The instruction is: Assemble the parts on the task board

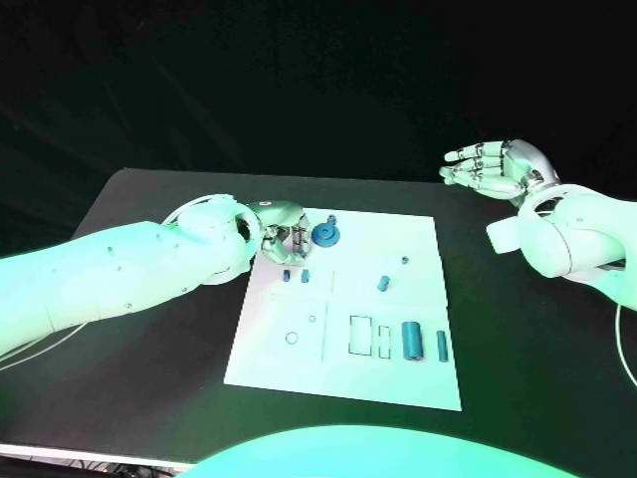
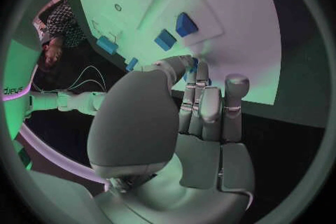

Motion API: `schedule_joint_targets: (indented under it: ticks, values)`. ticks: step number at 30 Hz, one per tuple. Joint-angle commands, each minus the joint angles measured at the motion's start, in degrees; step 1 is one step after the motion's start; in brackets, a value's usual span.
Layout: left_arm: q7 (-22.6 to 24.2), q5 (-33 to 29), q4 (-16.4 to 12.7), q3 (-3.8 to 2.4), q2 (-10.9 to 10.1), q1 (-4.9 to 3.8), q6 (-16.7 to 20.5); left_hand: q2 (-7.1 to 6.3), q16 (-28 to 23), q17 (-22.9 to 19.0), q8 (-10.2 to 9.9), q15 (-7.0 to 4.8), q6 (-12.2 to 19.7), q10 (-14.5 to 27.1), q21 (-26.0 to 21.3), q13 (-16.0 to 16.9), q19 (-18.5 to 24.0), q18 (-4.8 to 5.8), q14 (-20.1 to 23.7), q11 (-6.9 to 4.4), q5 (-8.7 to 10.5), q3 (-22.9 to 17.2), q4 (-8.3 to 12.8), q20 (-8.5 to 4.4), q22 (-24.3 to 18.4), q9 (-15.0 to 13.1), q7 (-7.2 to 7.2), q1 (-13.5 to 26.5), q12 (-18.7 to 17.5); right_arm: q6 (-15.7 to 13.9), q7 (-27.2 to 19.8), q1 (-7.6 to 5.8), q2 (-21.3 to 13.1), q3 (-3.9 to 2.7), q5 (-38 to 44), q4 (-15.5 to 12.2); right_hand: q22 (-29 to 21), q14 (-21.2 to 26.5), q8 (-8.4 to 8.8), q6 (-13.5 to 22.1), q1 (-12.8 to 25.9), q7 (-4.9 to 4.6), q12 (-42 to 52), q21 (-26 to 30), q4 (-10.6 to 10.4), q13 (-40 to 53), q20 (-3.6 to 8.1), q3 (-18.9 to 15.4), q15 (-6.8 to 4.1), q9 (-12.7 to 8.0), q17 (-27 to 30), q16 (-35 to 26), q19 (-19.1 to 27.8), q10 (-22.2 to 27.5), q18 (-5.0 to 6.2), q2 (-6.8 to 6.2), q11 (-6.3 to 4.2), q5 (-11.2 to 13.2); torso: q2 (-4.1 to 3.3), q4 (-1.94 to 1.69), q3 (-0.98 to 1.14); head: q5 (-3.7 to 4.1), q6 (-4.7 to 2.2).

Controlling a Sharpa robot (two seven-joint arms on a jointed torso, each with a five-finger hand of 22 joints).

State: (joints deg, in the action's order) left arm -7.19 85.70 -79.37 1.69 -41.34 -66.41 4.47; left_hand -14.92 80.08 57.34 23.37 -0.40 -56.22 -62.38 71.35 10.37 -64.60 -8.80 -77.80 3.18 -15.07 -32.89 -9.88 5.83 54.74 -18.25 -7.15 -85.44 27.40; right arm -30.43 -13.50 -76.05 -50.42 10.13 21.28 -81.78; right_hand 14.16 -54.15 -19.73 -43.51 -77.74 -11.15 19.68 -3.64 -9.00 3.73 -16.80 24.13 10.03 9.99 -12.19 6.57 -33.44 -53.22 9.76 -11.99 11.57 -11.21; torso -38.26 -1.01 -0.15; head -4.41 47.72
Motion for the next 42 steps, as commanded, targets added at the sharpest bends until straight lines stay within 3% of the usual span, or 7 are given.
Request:
schedule_joint_targets:
  ticks: [1,25,42]
  values:
    - [-0.05,-0.1,0.04,-0.02,0.21,0.0,-0.83,0.01,0.2,-0.08,-0.25,0.0,-0.28,-0.42,-0.03,-0.08,-0.09,0.99,-0.12,0.15,0.2,0.06,0.03,-0.02,-0.05,-0.02,-0.03,0.39,-0.2,0.84,-0.54,0.03,0.02,-0.01,0.68,-0.08,-0.05,-0.27,0.16,-0.27,-0.06,-3.9,-0.11,-0.1,0.29,-0.04,0.09,-0.03,0.03,-0.07,0.08,-0.18,-0.38,-0.11,0.22,0.43,-0.07,0.02,0.05,-0.04,0.01,-0.06,-0.02]
    - [-1.06,-0.12,1.34,0.1,0.99,0.0,-4.41,0.32,0.13,-0.32,-0.37,-0.04,-0.81,-0.97,-0.06,-0.01,-0.1,1.01,0.0,0.04,0.44,0.05,0.16,0.01,0.01,-0.21,0.07,0.49,-0.64,0.86,-0.49,0.03,0.06,-0.01,0.7,-0.18,-0.05,-0.27,0.16,-0.27,-0.06,-3.9,-0.11,-0.1,0.29,-0.04,0.09,-0.03,0.03,-0.07,0.08,-0.18,-0.38,-0.11,0.22,0.43,-0.07,0.02,0.03,-0.02,0.03,-0.21,-0.08]
    - [-0.64,-0.43,1.79,0.23,1.23,0.01,-4.12,0.46,0.1,-0.47,-0.42,-0.12,-1.18,-1.33,-0.22,0.03,0.08,0.95,0.06,-0.08,0.62,0.12,0.28,-0.02,-0.22,-0.33,0.19,0.55,-0.93,0.84,-0.48,0.03,-0.02,-0.01,0.7,-0.3,-0.14,-0.36,0.13,-0.33,-0.01,-3.88,-0.1,-0.11,0.34,-0.05,0.09,0.0,0.01,-0.1,0.18,-0.19,-0.41,-0.15,0.24,0.43,-0.1,0.03,0.05,-0.03,0.01,-0.15,0.03]
